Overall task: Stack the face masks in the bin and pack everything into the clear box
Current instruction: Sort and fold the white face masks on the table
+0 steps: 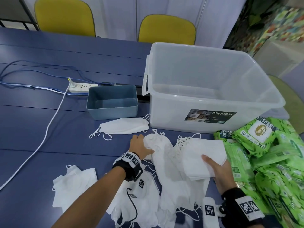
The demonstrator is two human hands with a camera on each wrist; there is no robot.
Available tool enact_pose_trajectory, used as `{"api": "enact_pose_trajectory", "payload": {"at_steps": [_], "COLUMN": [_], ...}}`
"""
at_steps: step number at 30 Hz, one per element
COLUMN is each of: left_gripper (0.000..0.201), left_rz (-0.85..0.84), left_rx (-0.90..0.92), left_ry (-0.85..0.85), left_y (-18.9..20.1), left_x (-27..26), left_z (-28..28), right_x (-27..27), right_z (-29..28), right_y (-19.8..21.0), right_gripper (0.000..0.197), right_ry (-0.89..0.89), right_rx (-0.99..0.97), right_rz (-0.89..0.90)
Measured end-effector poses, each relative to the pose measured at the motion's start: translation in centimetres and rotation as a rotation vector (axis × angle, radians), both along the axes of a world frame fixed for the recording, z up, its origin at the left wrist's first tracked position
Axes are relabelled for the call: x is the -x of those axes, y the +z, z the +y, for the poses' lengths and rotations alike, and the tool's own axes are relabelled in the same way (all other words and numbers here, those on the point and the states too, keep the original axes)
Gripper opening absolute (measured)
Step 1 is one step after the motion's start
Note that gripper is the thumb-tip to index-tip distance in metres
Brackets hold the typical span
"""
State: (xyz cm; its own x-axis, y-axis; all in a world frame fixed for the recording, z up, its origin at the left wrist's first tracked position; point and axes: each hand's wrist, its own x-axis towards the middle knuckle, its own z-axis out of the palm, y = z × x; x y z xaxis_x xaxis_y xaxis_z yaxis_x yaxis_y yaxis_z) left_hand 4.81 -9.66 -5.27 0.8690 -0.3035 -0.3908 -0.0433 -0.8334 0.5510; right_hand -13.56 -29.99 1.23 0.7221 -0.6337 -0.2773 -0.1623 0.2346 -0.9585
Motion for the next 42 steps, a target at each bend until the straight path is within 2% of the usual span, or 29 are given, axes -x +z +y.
{"api": "enact_pose_trajectory", "payload": {"at_steps": [5, 8, 10, 14, 16, 19, 20, 22, 24, 26, 28, 30, 36, 39, 42], "left_gripper": [0.065, 0.062, 0.059, 0.05, 0.053, 0.028, 0.024, 0.022, 0.02, 0.03, 0.04, 0.04, 0.039, 0.021, 0.02], "left_rz": [0.06, 0.111, 0.134, 0.138, 0.166, 0.212, 0.237, 0.273, 0.27, 0.253, 0.25, 0.244, 0.218, 0.231, 0.259], "left_rx": [0.045, 0.067, 0.096, 0.189, 0.343, 0.637, 0.718, 0.851, 0.912, 0.939, 0.965, 0.995, 1.096, 1.14, 1.188], "left_ry": [-0.069, -0.043, -0.024, -0.008, 0.083, 0.269, 0.315, 0.366, 0.36, 0.326, 0.304, 0.3, 0.374, 0.41, 0.402], "left_y": [0.5, 0.5, 0.4, 1.1, 1.8, 3.8, 4.6, 6.1, 7.3, 8.2, 8.9, 9.6, 11.2, 12.3, 13.2], "left_x": [0.1, 0.1, 0.0, -1.0, -1.6, -2.0, -2.2, -2.3, -2.4, -2.3, -2.1, -1.8, -1.0, -1.3, -1.7], "left_z": [-1.2, -1.5, -1.3, -0.3, 0.3, 1.6, 2.1, 3.1, 4.1, 5.0, 5.7, 6.0, 6.1, 6.4, 6.9], "right_x": [0.4, 0.7, 0.8, 1.0, 0.9, 0.8, 0.8, 0.8, 0.6, 0.4, 0.2, -0.1, -1.1, -1.7, -2.3], "right_z": [-0.1, -0.1, -0.3, -0.8, -1.0, -1.0, -1.0, -1.0, -0.9, -0.6, -0.3, -0.2, 0.8, 1.4, 1.9], "right_y": [0.1, 0.2, -0.1, -0.5, -0.6, -0.4, -0.3, -0.4, -0.5, -0.3, 0.0, 0.1, 0.4, 0.6, 1.4], "right_gripper": [0.092, 0.063, 0.064, 0.041, 0.04, 0.043, 0.053, 0.087, 0.103, 0.094, 0.061, 0.046, 0.038, 0.032, 0.029], "right_ry": [-0.016, -0.025, -0.039, -0.049, -0.064, -0.078, -0.075, -0.079, -0.081, -0.075, -0.064, -0.055, 0.0, 0.034, 0.062], "right_rx": [-0.024, -0.05, -0.049, -0.051, -0.057, -0.056, -0.054, -0.043, -0.045, -0.047, -0.067, -0.076, -0.056, -0.021, -0.022], "right_rz": [0.001, 0.001, 0.014, 0.037, 0.038, 0.036, 0.036, 0.047, 0.037, 0.034, 0.021, 0.026, 0.035, 0.038, 0.025]}}
